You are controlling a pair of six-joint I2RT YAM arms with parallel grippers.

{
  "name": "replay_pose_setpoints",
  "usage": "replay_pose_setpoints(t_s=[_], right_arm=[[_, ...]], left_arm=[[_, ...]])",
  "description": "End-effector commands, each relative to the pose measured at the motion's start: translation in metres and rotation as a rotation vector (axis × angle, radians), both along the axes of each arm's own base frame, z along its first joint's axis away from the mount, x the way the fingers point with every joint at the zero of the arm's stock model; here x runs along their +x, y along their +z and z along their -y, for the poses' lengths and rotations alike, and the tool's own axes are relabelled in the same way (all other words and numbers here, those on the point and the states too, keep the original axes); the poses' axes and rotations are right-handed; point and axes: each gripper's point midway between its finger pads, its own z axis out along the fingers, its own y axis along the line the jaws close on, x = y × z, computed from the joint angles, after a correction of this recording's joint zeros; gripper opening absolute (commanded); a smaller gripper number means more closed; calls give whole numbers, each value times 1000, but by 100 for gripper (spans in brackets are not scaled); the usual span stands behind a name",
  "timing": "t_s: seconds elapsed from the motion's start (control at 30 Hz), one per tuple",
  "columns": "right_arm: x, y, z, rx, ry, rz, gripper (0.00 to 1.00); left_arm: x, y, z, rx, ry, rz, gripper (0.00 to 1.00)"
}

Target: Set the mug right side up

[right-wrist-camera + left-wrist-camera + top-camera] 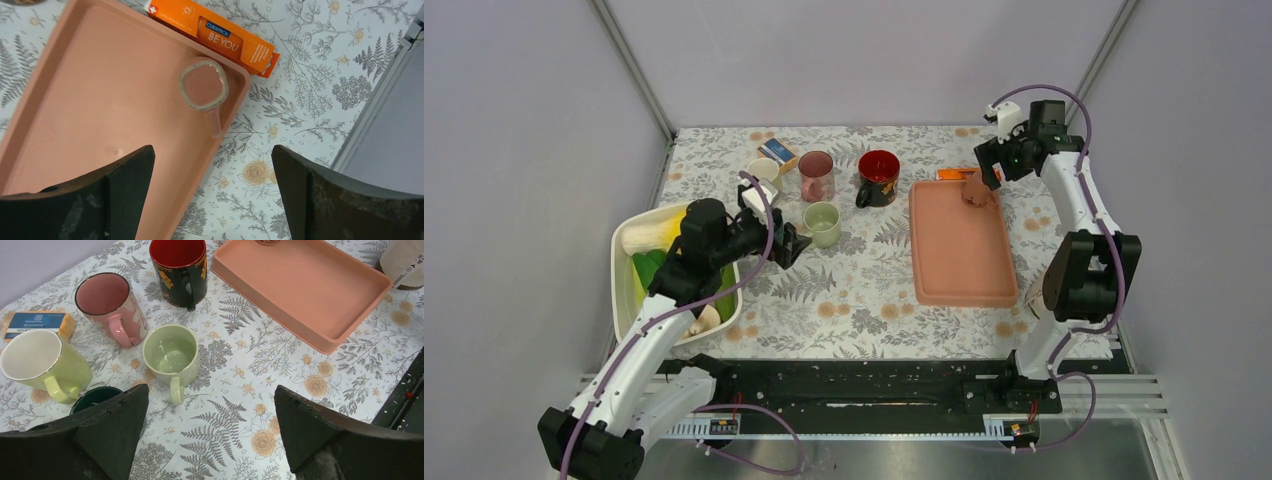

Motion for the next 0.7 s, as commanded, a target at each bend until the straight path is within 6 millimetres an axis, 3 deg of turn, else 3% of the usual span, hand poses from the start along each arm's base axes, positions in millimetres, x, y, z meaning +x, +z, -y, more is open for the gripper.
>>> replay_pose_setpoints(t_s=[0.0, 0.13, 0.43, 0.67], right_arm=[[-1, -14, 9, -49, 83, -81, 96], [1, -33, 6, -52, 151, -141, 94], [22, -51, 3, -23, 167, -172, 91], [23, -62, -6, 26, 196, -193, 86]], left_arm=[[-3, 12, 3, -13, -45, 57, 99], [-5, 10, 3, -16, -53, 56, 99], [-4, 7, 2, -18, -58, 44, 99], [-1, 4, 2, -23, -56, 29, 99]])
